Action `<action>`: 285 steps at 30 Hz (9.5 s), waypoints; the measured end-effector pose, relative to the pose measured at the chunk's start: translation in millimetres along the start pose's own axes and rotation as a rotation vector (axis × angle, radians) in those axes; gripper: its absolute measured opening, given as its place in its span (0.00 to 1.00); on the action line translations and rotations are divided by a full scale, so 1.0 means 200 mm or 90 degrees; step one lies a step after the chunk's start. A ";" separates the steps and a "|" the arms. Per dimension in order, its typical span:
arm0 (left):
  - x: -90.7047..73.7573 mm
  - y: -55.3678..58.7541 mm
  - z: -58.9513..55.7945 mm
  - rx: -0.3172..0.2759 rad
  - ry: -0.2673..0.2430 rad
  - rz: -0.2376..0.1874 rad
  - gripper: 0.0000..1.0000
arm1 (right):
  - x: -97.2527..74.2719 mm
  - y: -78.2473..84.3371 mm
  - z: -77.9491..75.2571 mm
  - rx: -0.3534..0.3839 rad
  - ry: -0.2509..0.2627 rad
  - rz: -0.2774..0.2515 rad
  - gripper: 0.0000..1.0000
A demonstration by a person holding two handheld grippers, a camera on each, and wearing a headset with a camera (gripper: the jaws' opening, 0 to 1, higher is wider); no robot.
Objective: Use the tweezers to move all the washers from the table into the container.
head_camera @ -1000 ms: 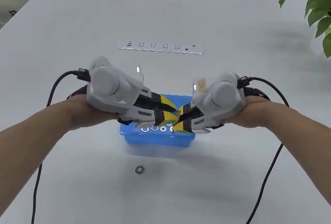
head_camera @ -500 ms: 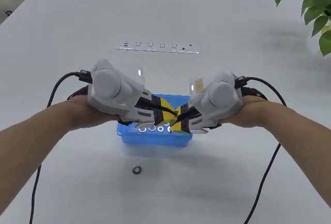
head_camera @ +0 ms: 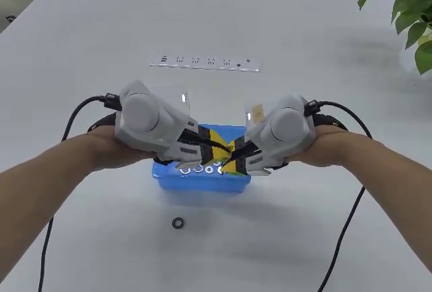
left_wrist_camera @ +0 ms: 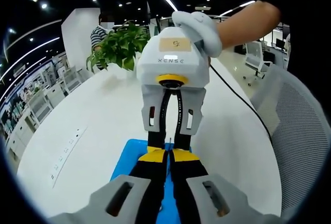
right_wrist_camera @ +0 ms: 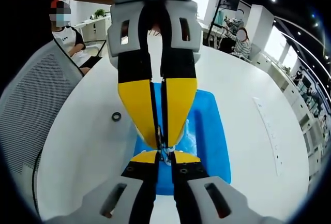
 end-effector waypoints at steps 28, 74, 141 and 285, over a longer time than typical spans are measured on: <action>-0.10 0.00 0.02 -0.037 -0.019 0.000 0.05 | -0.13 -0.06 0.02 0.038 0.035 -0.038 0.23; -0.42 -0.04 -0.05 -0.077 -0.071 0.023 0.05 | -0.42 0.05 0.31 0.221 0.133 -0.172 0.86; -0.37 0.11 -0.37 -0.101 -0.032 0.051 0.06 | -0.33 0.09 0.46 0.234 0.111 -0.152 0.96; -0.46 0.12 -0.41 -0.164 -0.051 -0.014 0.72 | 0.05 -0.29 0.44 -0.015 -0.029 -0.106 0.08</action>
Point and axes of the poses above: the centre of the closed fingertips' face, and the gripper's own axes: x roughly forward along the fingers, z roughly to its left, y roughly out of its underside, the point moved 7 cm from there along -x, roughly backward along the fingers, and after that the axes turned 14 degrees about x, right-handed, at the moved point
